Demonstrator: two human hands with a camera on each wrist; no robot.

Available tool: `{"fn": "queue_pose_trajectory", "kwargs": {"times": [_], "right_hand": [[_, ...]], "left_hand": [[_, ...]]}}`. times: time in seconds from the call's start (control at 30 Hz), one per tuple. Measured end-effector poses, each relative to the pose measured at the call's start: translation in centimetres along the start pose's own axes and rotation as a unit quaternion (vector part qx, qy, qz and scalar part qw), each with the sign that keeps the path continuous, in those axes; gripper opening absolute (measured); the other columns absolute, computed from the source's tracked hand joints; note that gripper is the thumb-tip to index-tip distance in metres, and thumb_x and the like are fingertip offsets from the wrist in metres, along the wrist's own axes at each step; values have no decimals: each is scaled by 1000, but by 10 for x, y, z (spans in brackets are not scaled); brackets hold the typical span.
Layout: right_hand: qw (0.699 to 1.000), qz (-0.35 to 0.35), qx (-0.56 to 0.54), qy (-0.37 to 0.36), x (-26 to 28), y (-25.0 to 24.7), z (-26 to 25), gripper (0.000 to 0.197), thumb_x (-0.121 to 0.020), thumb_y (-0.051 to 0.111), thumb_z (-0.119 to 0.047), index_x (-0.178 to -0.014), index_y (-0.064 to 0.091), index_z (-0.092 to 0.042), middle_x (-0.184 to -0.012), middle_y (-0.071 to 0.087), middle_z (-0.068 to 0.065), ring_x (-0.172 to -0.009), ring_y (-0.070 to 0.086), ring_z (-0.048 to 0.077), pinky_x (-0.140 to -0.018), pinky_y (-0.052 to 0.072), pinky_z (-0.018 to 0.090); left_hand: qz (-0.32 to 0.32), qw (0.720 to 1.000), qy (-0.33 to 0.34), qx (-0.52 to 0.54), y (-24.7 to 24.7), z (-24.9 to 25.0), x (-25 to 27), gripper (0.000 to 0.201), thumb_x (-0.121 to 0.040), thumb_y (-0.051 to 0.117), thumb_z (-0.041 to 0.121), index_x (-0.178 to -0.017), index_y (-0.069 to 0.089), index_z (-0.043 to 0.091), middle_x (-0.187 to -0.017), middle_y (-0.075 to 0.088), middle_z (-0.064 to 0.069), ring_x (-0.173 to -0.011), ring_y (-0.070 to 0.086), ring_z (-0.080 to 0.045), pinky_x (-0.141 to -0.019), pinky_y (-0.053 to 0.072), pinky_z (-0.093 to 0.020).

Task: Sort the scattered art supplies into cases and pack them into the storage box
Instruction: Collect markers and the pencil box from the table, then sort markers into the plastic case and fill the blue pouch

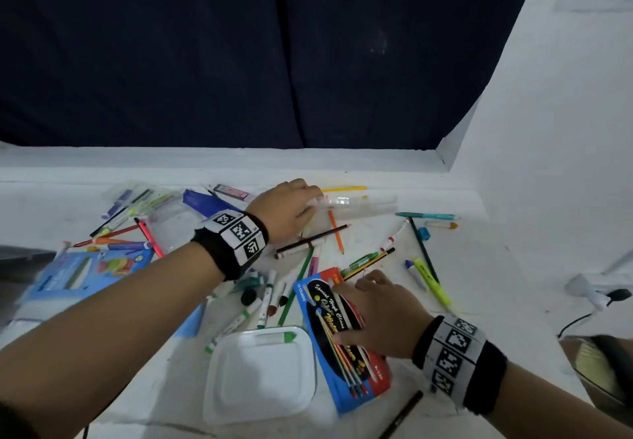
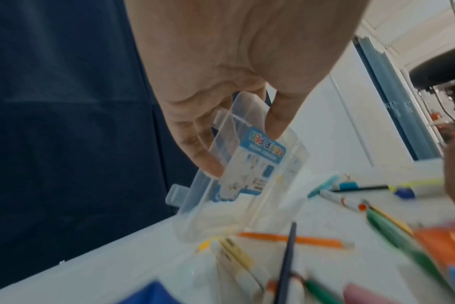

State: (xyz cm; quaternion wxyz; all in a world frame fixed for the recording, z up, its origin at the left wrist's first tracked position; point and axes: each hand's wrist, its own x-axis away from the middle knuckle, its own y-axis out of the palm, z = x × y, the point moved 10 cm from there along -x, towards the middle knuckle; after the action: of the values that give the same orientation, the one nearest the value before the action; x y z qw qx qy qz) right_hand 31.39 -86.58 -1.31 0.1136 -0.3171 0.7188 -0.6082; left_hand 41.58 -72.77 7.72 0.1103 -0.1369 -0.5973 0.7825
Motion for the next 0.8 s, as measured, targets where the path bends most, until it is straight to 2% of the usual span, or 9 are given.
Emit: {"fn": "queue_pose_trajectory", "kwargs": {"times": [0.13,0.2,0.3,0.37,0.47,0.53,0.6,0.7,0.8], "right_hand": [[1000,12,-17,-2,0,-1,-2,76,-80,55,-74,-141,34,-35,-113,59,-5,-118,43,19,-93,49,42],[1000,14,-22,0,0,0,-2,76,-80,54,-73,-142,32,-35,-116,59,-5,-119,43,20,-95,49,43],[1000,11,-26,4,0,-1,-2,76,-81,54,-72,-143,32,-34,-117,58,-5,-118,44,19,-96,48,43],[999,19,-32,7,2,-5,-3,75,-81,55,-72,-142,34,-33,-119,57,-6,-116,47,17,-98,46,42],[994,74,-69,42,4,-20,0,60,-87,51,-67,-134,46,-30,-122,56,-10,-115,51,12,-100,45,40],[976,155,-138,70,8,-38,7,41,-92,53,-56,-121,57,-27,-114,62,-11,-106,58,10,-93,50,34],[940,225,-238,97,12,-53,15,26,-92,60,-44,-111,60,-27,-99,67,-9,-95,64,8,-85,52,30],[891,247,-364,108,12,-63,12,27,-89,69,-32,-114,58,-30,-90,69,-8,-84,67,3,-73,49,21],[896,200,-389,70,8,-59,-23,42,-86,72,-32,-120,48,-38,-91,65,-9,-79,65,3,-70,48,21]], "left_hand": [[15,998,-2,58,-42,-3,13,25,-101,55,30,-123,61,22,-113,61,-2,-99,55,-19,-87,43,-32],[18,992,-8,121,-58,-10,24,20,-100,58,29,-117,65,22,-112,65,-1,-91,60,-17,-83,47,-32],[25,982,-21,185,-69,-18,47,13,-100,58,31,-110,65,34,-108,66,3,-74,59,-15,-73,51,-35],[48,981,-24,185,-72,-20,66,15,-100,56,34,-112,65,37,-108,65,8,-82,62,-16,-75,52,-34],[117,978,-4,174,-79,-18,101,29,-97,53,40,-122,65,29,-111,65,12,-99,61,-10,-82,49,-28],[159,972,3,172,-84,-18,128,29,-100,53,40,-124,64,29,-113,64,15,-102,60,-4,-84,45,-19],[192,963,14,186,-89,-18,157,26,-100,56,34,-124,64,30,-112,63,19,-103,60,-3,-83,42,-11],[206,952,14,227,-89,-24,195,26,-99,57,27,-121,62,39,-109,65,14,-100,62,-13,-80,47,-22],[188,947,-10,260,-86,-41,223,21,-99,57,38,-116,63,47,-114,66,14,-106,62,-12,-84,49,-26]]}}
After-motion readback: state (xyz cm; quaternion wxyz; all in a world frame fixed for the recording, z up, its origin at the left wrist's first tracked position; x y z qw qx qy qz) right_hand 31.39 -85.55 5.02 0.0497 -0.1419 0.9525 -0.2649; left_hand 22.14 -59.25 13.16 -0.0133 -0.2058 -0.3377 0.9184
